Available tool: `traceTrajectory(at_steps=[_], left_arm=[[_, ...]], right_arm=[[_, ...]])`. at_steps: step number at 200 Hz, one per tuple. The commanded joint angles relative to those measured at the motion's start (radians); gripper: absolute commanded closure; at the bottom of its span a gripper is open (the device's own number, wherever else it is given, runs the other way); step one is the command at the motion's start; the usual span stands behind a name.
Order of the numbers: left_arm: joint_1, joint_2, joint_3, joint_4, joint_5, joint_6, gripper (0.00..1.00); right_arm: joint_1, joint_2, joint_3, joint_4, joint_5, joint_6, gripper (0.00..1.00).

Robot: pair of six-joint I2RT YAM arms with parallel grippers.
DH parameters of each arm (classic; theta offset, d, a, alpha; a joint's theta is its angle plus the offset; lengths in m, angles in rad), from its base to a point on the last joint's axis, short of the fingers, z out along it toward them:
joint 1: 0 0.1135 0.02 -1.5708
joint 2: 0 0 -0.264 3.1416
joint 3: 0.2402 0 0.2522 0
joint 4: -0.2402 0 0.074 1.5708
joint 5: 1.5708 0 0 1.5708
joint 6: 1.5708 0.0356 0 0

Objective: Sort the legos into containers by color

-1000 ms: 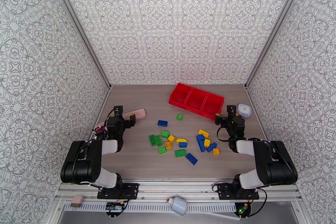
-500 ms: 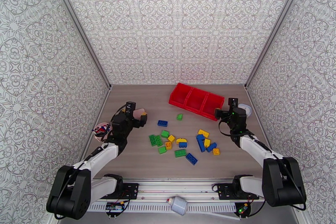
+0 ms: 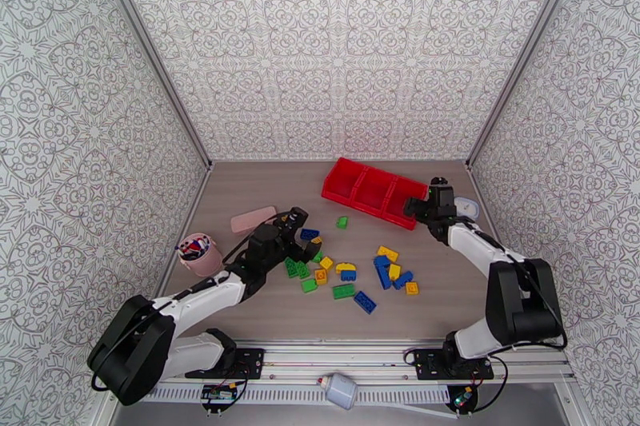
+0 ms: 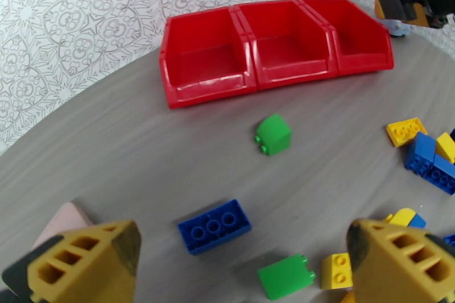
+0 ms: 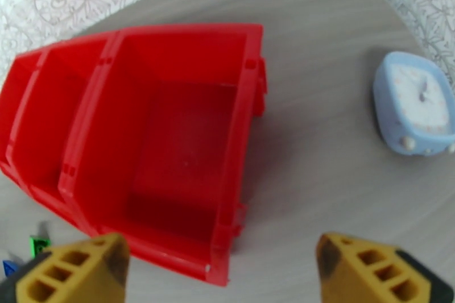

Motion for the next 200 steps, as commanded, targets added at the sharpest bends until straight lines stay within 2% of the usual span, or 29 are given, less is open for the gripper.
traceTrajectory(at_steps=[1, 52, 111, 133, 200], left_arm=[[-0.015, 0.013, 0.041, 0.030, 0.017, 0.029, 0.00], [-0.026, 0.020, 0.037, 0.033, 0.050, 0.062, 0.00], [-0.035, 0.021, 0.034, 0.056, 0.092, 0.067, 0.00], [-0.038, 0.014, 0.024, 0.073, 0.089, 0.058, 0.00], [-0.059, -0.050, -0.042, 0.050, 0.070, 0.034, 0.00]], right_arm=[[0.005, 0.068, 0.092, -0.110, 0.002, 0.034, 0.23], [0.005, 0.164, 0.187, -0.158, -0.002, 0.056, 0.60], [0.005, 0.194, 0.224, -0.183, 0.023, 0.028, 0.85], [0.006, 0.206, 0.244, -0.188, 0.003, -0.011, 0.90], [0.046, 0.329, 0.410, -0.223, -0.087, -0.175, 0.91]])
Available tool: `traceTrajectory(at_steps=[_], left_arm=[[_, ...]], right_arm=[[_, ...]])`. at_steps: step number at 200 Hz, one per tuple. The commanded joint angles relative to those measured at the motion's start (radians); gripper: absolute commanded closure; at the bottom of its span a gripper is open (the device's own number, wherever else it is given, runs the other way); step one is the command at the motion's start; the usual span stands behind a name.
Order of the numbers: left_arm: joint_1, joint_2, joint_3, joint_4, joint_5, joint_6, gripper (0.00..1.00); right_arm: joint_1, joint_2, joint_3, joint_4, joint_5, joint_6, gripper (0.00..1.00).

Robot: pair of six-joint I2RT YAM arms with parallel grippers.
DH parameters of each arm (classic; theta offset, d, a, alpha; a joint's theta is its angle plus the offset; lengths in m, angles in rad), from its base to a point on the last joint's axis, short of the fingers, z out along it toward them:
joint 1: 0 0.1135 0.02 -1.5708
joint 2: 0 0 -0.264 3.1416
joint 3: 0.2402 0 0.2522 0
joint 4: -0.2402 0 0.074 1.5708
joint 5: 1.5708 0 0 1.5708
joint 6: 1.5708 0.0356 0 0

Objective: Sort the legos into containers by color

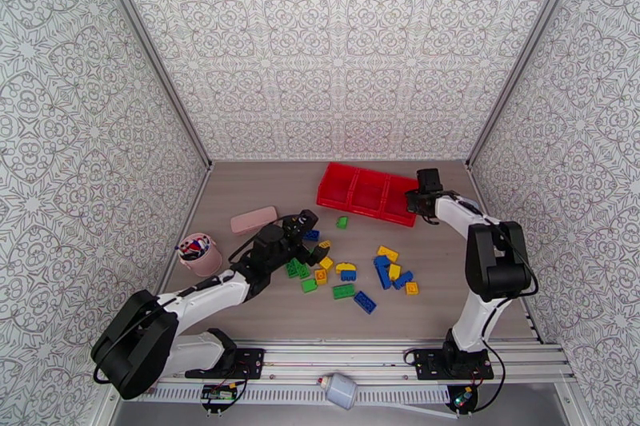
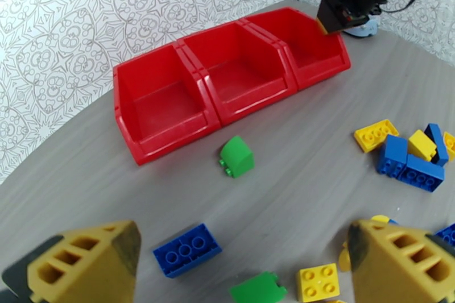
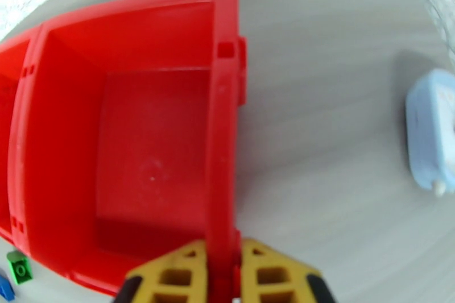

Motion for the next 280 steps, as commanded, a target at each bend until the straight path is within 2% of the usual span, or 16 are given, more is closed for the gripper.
traceTrajectory(at_steps=[1, 39, 83, 100, 108, 116, 158, 178, 195, 243, 280], left_arm=[[-0.020, -0.038, -0.037, 0.000, -0.001, -0.012, 0.00], [-0.057, -0.069, -0.109, 0.048, -0.058, -0.050, 0.00], [-0.074, -0.107, -0.157, 0.089, -0.046, -0.055, 0.00], [-0.083, -0.129, -0.172, 0.090, -0.049, -0.054, 0.00], [-0.090, -0.140, -0.175, 0.088, -0.051, -0.054, 0.00], [-0.099, -0.152, -0.177, 0.083, -0.053, -0.053, 0.00], [-0.147, -0.189, -0.184, 0.052, -0.051, -0.068, 0.00], [-0.166, -0.223, -0.194, 0.028, -0.063, -0.068, 0.00], [-0.170, -0.231, -0.221, 0.054, -0.066, -0.063, 0.00], [-0.172, -0.252, -0.263, 0.062, -0.036, -0.034, 0.00], [-0.174, -0.248, -0.251, 0.037, -0.004, -0.019, 0.00]], right_arm=[[0.032, 0.056, 0.088, -0.023, -0.093, -0.087, 0.91], [0.082, 0.150, 0.210, -0.065, -0.113, -0.149, 0.92], [0.129, 0.219, 0.308, -0.086, -0.113, -0.159, 0.91], [0.131, 0.204, 0.317, -0.091, -0.124, -0.160, 0.77], [0.132, 0.181, 0.309, -0.084, -0.127, -0.161, 0.64], [0.134, 0.142, 0.278, -0.067, -0.134, -0.164, 0.57], [0.167, -0.062, 0.026, 0.064, -0.227, -0.200, 0.40], [0.209, -0.138, -0.086, 0.105, -0.277, -0.217, 0.29], [0.255, -0.178, -0.160, 0.129, -0.273, -0.229, 0.23], [0.343, -0.242, -0.287, 0.082, -0.183, -0.149, 0.19], [0.353, -0.283, -0.336, -0.095, -0.100, -0.138, 0.17]])
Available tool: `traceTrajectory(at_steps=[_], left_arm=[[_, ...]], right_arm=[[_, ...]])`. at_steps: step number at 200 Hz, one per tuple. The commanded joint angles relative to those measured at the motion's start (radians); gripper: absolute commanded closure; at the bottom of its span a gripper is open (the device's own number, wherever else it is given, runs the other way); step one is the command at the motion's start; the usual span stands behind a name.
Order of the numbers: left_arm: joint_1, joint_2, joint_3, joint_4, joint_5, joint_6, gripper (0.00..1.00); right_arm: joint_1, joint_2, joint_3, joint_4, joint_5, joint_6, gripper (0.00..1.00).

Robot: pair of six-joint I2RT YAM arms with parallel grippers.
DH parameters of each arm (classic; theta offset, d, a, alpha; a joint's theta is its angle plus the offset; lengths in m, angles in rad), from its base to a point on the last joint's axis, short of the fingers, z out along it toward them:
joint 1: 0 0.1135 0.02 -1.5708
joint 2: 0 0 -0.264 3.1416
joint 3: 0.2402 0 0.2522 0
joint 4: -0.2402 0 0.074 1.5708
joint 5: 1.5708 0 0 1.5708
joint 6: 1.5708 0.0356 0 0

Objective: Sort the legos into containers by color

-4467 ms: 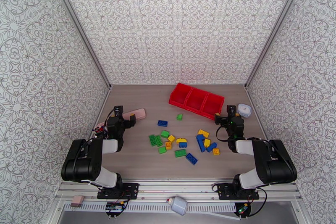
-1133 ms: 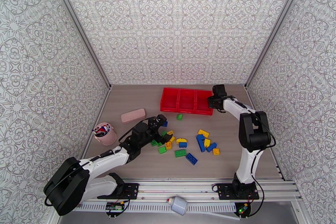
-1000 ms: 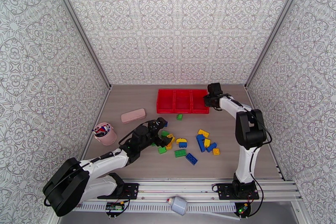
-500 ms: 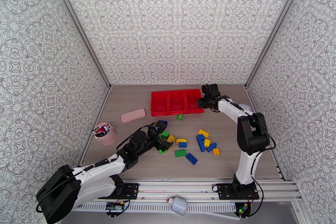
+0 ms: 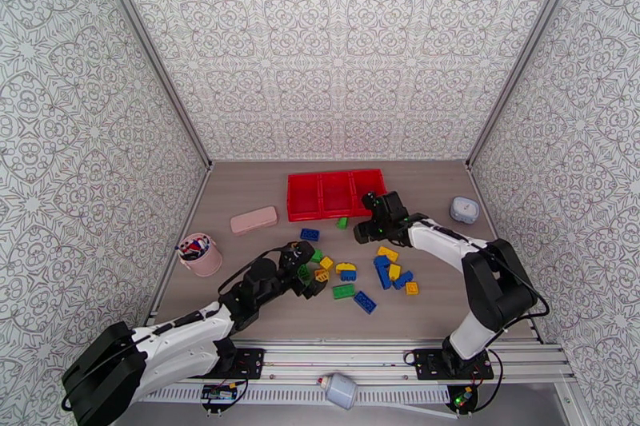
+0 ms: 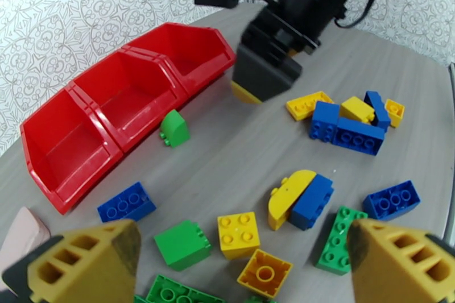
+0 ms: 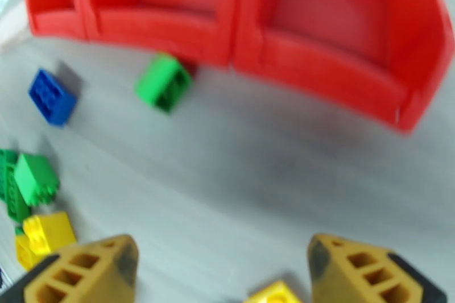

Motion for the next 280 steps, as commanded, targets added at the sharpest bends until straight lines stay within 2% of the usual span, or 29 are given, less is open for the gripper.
traceTrajectory(at_steps=[1, 41, 81, 129, 162, 192, 225, 280], left_arm=[[-0.009, -0.002, 0.004, -0.019, 0.037, 0.031, 0.00], [-0.009, 0.056, 0.010, 0.025, 0.058, 0.048, 0.00], [-0.013, 0.066, 0.011, 0.023, 0.071, 0.035, 0.00], [-0.014, 0.058, 0.007, 0.015, 0.062, 0.056, 0.00], [-0.019, 0.096, 0.023, 0.033, 0.080, 0.104, 0.00], [-0.060, 0.114, 0.027, 0.045, 0.139, 0.062, 0.00], [-0.133, 0.099, 0.045, 0.018, 0.112, 0.052, 0.00], [-0.145, 0.097, 0.106, -0.001, 0.105, 0.061, 0.00]], right_arm=[[0.002, -0.045, -0.018, -0.136, 0.082, 0.027, 0.17], [0.003, 0.025, 0.029, -0.242, 0.094, 0.008, 0.17], [-0.015, 0.110, 0.104, -0.299, 0.113, 0.020, 0.29], [-0.083, 0.154, 0.118, -0.311, 0.130, 0.061, 0.35], [-0.143, 0.128, 0.099, -0.294, 0.134, 0.099, 0.37], [-0.159, 0.047, 0.037, -0.247, 0.132, 0.138, 0.36], [-0.153, -0.020, -0.024, -0.206, 0.077, 0.136, 0.32], [-0.134, 0.039, -0.010, -0.258, 0.100, 0.104, 0.32]])
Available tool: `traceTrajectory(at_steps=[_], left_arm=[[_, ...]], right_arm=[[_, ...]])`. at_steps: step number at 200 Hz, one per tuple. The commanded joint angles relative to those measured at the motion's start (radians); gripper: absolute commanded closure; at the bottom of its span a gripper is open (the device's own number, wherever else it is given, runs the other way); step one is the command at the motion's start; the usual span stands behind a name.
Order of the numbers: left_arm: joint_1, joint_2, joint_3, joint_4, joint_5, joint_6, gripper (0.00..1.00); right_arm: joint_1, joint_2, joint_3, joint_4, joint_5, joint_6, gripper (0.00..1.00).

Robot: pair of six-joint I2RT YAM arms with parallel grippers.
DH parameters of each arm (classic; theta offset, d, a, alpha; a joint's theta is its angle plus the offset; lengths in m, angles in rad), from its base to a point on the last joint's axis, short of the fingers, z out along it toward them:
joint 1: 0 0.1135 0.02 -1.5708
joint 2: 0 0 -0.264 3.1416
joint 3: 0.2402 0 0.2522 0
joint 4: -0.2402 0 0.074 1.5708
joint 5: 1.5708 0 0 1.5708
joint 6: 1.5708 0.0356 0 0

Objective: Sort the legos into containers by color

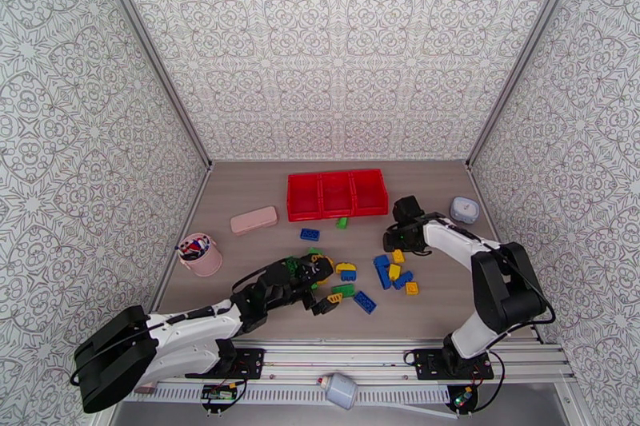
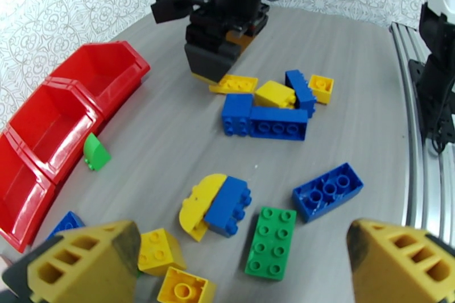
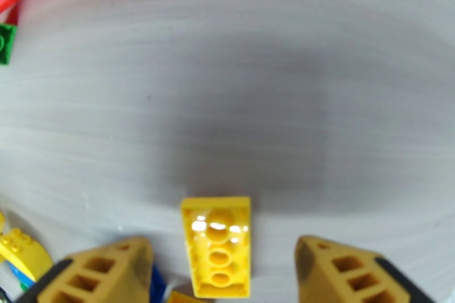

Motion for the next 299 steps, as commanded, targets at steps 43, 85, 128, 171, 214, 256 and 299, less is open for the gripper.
traceTrajectory(at_steps=[43, 85, 128, 171, 214, 256, 299], left_arm=[[-0.009, 0.023, 0.149, -0.099, 0.036, 0.042, 0.00], [0.005, 0.112, 0.192, -0.062, 0.096, 0.090, 0.00], [0.001, 0.149, 0.287, -0.156, 0.064, 0.103, 0.00], [0.004, 0.155, 0.259, -0.091, 0.039, 0.084, 0.00], [0.016, 0.152, 0.255, -0.067, -0.031, 0.071, 0.00], [0.023, 0.172, 0.258, -0.035, -0.093, 0.015, 0.00], [0.037, 0.173, 0.260, -0.030, -0.136, 0.003, 0.00]], right_arm=[[0.006, 0.102, 0.037, -0.049, -0.008, -0.007, 0.38], [0.004, 0.113, 0.041, -0.052, -0.003, -0.011, 0.51], [0.002, 0.073, 0.025, -0.035, 0.014, 0.002, 0.67], [0.002, -0.044, -0.017, 0.032, 0.014, 0.024, 0.71], [0.009, -0.113, -0.012, 0.130, -0.021, 0.033, 0.72], [0.011, -0.048, 0.102, 0.254, -0.060, 0.032, 0.74], [0.013, 0.133, 0.315, 0.310, -0.077, 0.010, 0.75]])
